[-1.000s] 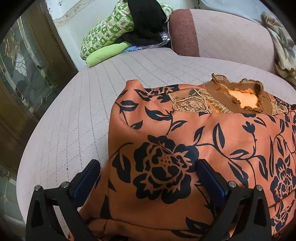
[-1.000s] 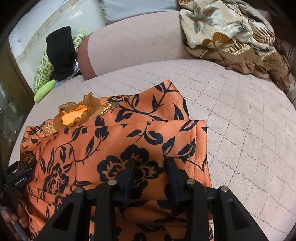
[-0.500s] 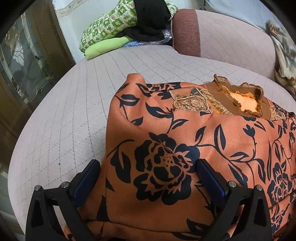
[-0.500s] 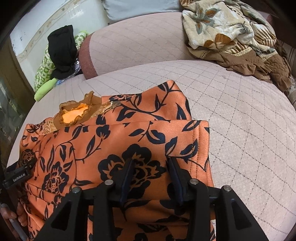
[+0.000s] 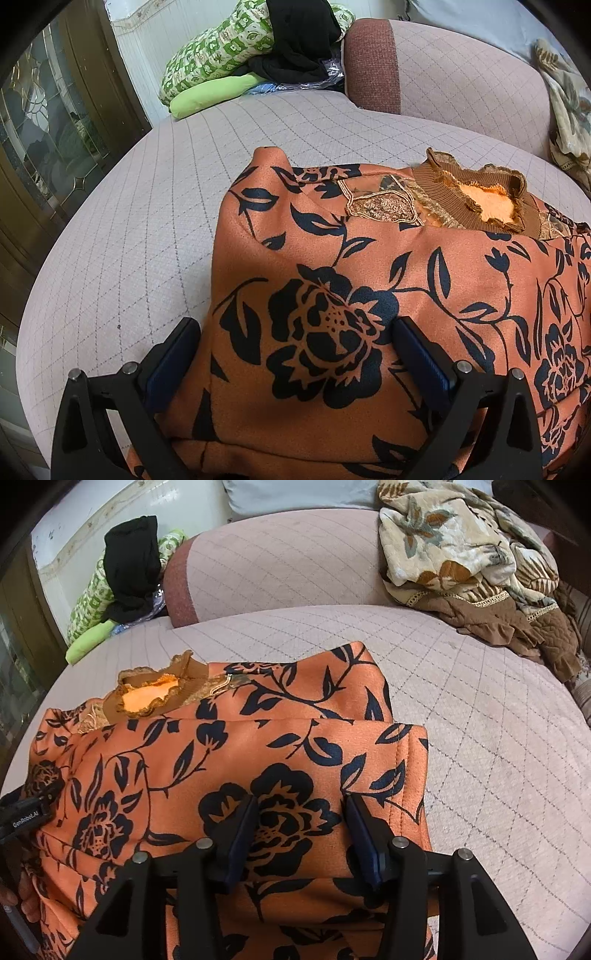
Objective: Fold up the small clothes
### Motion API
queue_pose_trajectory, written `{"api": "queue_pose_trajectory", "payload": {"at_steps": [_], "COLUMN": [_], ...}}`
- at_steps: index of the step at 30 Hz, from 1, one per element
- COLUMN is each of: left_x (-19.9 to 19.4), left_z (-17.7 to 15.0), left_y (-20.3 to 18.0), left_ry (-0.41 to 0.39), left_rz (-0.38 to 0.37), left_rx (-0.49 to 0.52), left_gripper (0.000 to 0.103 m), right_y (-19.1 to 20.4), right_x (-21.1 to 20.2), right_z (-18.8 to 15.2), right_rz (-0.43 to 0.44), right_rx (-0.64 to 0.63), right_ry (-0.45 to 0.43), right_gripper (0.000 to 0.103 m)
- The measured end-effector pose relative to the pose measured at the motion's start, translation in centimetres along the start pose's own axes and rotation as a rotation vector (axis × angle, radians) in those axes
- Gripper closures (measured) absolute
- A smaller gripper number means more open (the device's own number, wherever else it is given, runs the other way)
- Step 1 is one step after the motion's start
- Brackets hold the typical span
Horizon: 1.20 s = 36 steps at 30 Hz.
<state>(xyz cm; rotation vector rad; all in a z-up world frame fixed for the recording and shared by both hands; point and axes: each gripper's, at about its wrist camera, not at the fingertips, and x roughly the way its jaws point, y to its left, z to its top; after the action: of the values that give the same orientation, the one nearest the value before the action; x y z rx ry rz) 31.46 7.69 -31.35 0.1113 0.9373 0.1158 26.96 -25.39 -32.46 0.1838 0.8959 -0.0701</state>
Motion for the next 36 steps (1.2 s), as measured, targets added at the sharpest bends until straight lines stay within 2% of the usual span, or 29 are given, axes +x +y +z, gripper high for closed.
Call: {"api": "queue_pose_trajectory", "payload": {"at_steps": [14,24,30,36], "left_x": [0.1,0.3,0.8,0.9], "left_z": [-0.1,-0.1,-0.1,-0.1], "left_y": [0.1,0.7,1.5,1.8], "left_ry": [-0.002,0.004,0.023,0.029], "left_rz": [-0.012,-0.049,-0.105,-0.118], "left_rx": [-0.014,-0.037,-0.071,-0.079], "left_gripper": [0.0,0.0,0.0,0.0], "right_y": [0.8,1.7,1.9,1.8], "right_x": [0.1,0.4,0.5,0.6], "right_z": [-0.1,-0.1,0.0,0.0], "right_rz": [-0.042,-0.065,-0.081,-0.075], "right_rx": [-0.023,-0.061,-0.068,-0.067], "right_ry": [-0.006,-0.005,-0.003,-0.004], "right_gripper": [0.042,0.024,0.02,0.016]}}
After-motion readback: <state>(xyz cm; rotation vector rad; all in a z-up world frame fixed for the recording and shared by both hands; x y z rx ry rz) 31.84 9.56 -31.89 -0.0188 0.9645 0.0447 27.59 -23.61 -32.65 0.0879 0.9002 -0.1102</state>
